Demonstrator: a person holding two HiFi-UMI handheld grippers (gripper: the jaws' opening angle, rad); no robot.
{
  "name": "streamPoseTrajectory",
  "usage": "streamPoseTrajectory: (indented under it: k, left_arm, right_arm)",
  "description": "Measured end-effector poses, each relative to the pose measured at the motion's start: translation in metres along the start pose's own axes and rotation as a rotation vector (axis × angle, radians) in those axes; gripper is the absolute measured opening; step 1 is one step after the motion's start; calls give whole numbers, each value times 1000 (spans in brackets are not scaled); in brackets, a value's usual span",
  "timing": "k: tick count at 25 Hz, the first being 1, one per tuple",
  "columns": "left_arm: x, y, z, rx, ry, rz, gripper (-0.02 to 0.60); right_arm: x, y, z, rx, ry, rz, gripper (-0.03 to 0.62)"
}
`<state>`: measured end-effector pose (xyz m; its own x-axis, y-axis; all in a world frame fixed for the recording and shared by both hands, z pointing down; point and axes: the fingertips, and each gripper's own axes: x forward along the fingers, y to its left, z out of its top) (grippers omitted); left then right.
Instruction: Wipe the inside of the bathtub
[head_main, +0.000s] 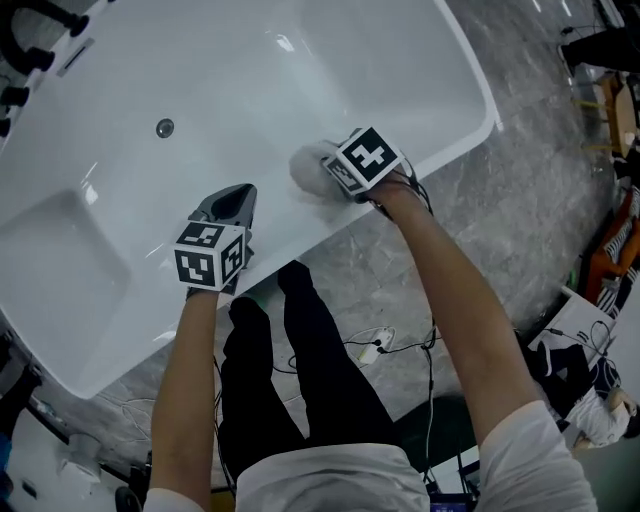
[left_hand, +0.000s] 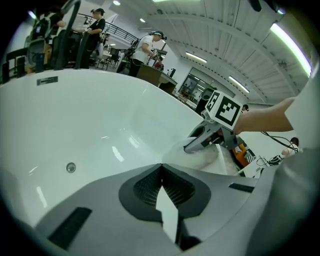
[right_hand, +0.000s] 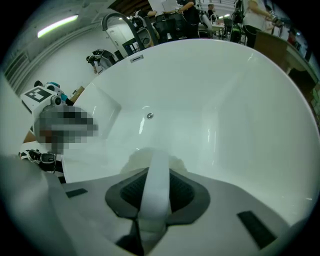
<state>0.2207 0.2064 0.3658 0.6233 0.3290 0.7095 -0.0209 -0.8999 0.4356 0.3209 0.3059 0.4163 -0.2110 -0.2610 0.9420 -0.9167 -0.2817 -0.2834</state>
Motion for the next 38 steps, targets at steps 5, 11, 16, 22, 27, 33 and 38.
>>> streamPoseTrajectory:
  k: [5,11,16,22,27,33,38]
  left_arm:
    - [14,-20,14,43,6,-23,12]
    - [30,-36,24,85,0,-68,12]
    - [40,-35,35,86,-2,-85,12]
    - [58,-35,56,77,-14,-99,12]
    - [79,-48,58,87,11,-117,12]
    - [95,-61,55,76,29,-129,12]
    - [101,-64,50,61,31,-131,12]
  right_arm:
    - [-15,-37,-9,4,-13,-43,94]
    - [-27,-77,-24,8,-9,-86,95]
    - [-39,-123,-38,0,7,-137,94]
    - [-62,-189,-57,28,46,-190,94]
    - [-77,-220,-69,19,75,-213,94]
    - [-84,-241,-75,-6,99,-228,94]
    - [-83,-254,-82,-26,121,-236,94]
